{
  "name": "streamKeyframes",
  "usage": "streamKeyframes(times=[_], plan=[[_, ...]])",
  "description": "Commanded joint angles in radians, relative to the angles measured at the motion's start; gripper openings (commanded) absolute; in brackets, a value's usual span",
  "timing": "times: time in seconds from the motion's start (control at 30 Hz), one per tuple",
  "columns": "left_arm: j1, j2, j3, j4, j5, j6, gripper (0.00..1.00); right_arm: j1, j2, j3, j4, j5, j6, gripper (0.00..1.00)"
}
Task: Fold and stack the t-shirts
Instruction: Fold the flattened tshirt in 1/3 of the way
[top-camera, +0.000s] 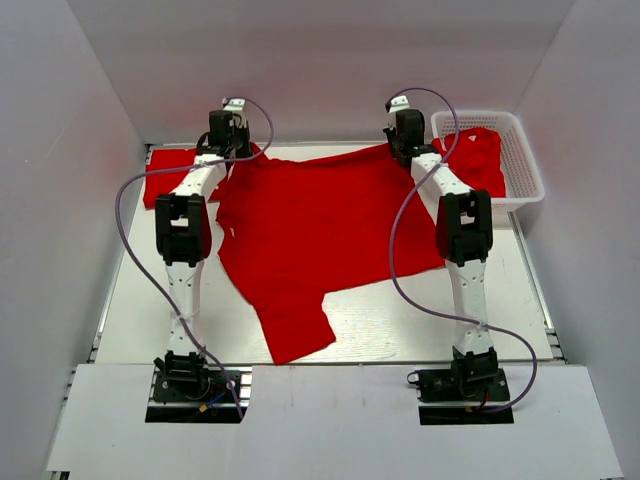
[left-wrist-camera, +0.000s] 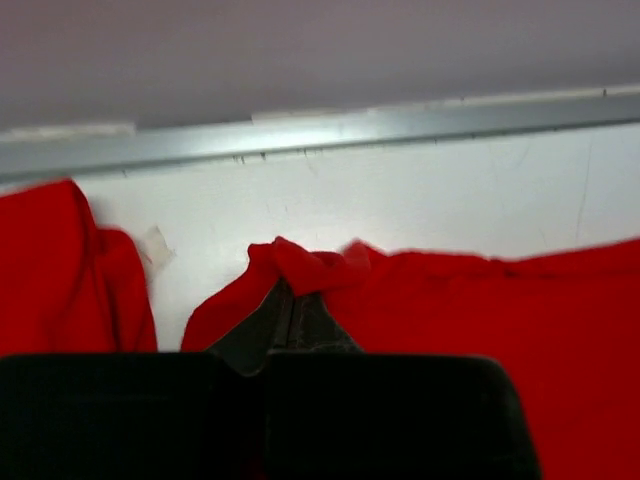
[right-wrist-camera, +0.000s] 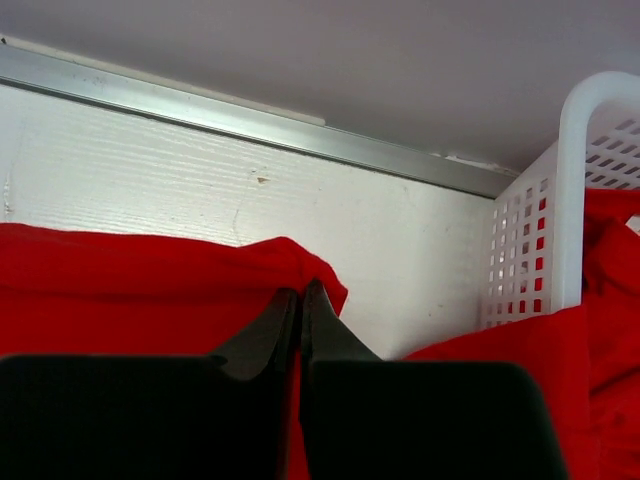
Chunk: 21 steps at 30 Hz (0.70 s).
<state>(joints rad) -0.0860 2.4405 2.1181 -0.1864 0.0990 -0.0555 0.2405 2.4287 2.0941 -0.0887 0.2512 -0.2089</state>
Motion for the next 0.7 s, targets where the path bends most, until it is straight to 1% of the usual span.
streamKeyframes(times=[0.0, 0.03, 0.07, 0.13, 0.17, 0.2, 0.23, 0.33, 0.4, 0.47, 0.57, 0.67], plan=[[0.008, -0.182, -0.12, -0.028, 0.035, -0.047, 0.0, -0.018, 0.001, 0.047, 0.072, -0.01, -0.041, 0.0], [-0.001, -0.219, -0.217, -0.028, 0.034, -0.047, 0.0, -0.024, -0.003, 0.046, 0.075, -0.027, -0.046, 0.0], [-0.001, -0.292, -0.26, -0.028, 0.024, -0.076, 0.0, -0.03, -0.005, 0.044, 0.069, -0.041, -0.052, 0.0], [-0.012, -0.362, -0.375, -0.044, -0.002, -0.086, 0.0, -0.035, -0.016, 0.029, 0.066, -0.053, -0.07, 0.0], [-0.012, -0.429, -0.407, -0.059, -0.019, -0.107, 0.0, -0.036, -0.026, 0.021, 0.06, -0.067, -0.082, 0.0], [-0.012, -0.464, -0.441, -0.07, -0.037, -0.122, 0.0, -0.04, -0.034, 0.02, 0.057, -0.063, -0.084, 0.0], [-0.012, -0.497, -0.51, -0.079, -0.051, -0.141, 0.0, -0.04, -0.039, 0.017, 0.053, -0.076, -0.092, 0.0], [-0.021, -0.611, -0.63, -0.093, -0.042, -0.185, 0.0, -0.052, -0.066, -0.009, 0.044, -0.105, -0.106, 0.0], [-0.021, -0.656, -0.693, -0.107, -0.012, -0.211, 0.0, -0.058, -0.092, -0.031, 0.017, -0.112, -0.109, 0.0], [-0.021, -0.716, -0.737, -0.107, 0.021, -0.221, 0.0, -0.061, -0.111, -0.054, 0.026, -0.136, -0.119, 0.0], [-0.021, -0.761, -0.776, -0.18, 0.012, -0.231, 0.0, -0.064, -0.137, -0.098, 0.017, -0.154, -0.142, 0.0], [-0.021, -0.816, -0.831, -0.232, 0.048, -0.244, 0.0, -0.067, -0.169, -0.149, -0.009, -0.178, -0.173, 0.0]])
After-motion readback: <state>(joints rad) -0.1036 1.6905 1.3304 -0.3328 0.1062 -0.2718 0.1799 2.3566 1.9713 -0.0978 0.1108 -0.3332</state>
